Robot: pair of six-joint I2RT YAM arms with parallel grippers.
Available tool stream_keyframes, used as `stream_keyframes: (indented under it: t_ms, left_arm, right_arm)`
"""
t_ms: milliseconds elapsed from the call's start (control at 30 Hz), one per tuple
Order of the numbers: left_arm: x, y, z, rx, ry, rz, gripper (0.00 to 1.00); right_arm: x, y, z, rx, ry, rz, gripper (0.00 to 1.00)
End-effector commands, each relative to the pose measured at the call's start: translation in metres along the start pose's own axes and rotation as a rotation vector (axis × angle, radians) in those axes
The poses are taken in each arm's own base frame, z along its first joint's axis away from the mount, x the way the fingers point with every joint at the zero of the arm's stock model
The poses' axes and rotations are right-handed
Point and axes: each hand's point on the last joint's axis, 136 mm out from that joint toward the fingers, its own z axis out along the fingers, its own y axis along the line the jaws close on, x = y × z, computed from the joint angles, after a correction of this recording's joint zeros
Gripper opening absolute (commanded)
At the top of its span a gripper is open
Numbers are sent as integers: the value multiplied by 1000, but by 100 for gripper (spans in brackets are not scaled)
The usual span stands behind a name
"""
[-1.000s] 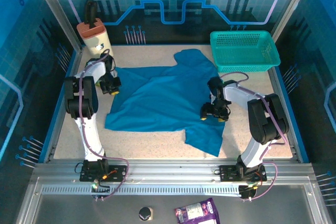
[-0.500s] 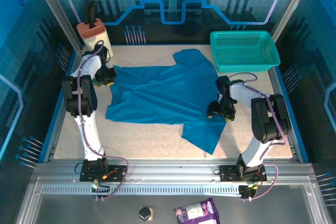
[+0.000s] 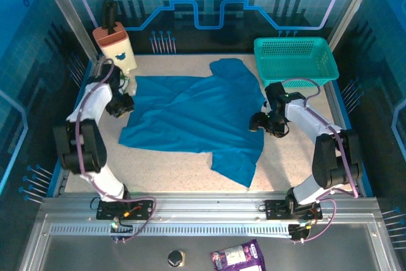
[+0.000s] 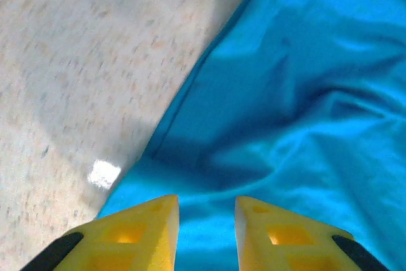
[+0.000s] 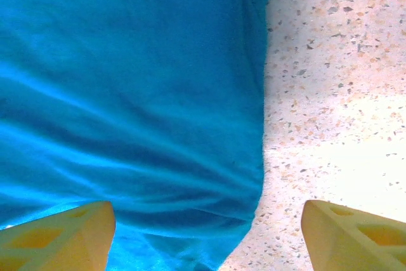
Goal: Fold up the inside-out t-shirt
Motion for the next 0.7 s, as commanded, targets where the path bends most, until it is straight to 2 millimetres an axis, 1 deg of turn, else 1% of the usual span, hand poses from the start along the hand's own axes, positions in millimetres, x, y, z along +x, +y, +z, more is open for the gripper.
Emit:
stream_keyframes:
  t_ms: [0, 33, 67, 133, 200, 267, 367, 400, 567, 667]
  left_arm:
    - [34, 27, -5, 23, 36, -173, 35]
    - [42, 34, -5, 55, 41, -225, 41]
    - [49, 40, -3, 97, 47, -284, 43]
    - [59, 50, 3, 187, 68, -403, 43]
    - [65, 57, 11, 251, 95, -496, 41]
    - [68, 58, 20, 292, 117, -530, 39]
    - [70, 51, 33, 342, 163, -541, 37]
    - [72, 51, 38, 344, 173, -546, 37]
    - [76, 63, 53, 269, 181, -547, 38]
    - [79, 78, 57, 180, 166, -555, 42]
  right_arm:
    - [14, 6, -6, -36, 24, -11, 78]
    - [16, 6, -6, -41, 25, -13, 78]
    - [19, 7, -7, -51, 28, -16, 78]
    - [22, 9, -9, -66, 27, -23, 78]
    - [25, 10, -11, -81, 26, -26, 78]
    - [28, 12, -12, -93, 29, -29, 78]
    - [33, 12, -15, -104, 33, -29, 78]
    - [34, 12, -15, -106, 31, -28, 78]
    - [42, 12, -18, -114, 33, -10, 78]
    - [46, 14, -20, -117, 33, -3, 78]
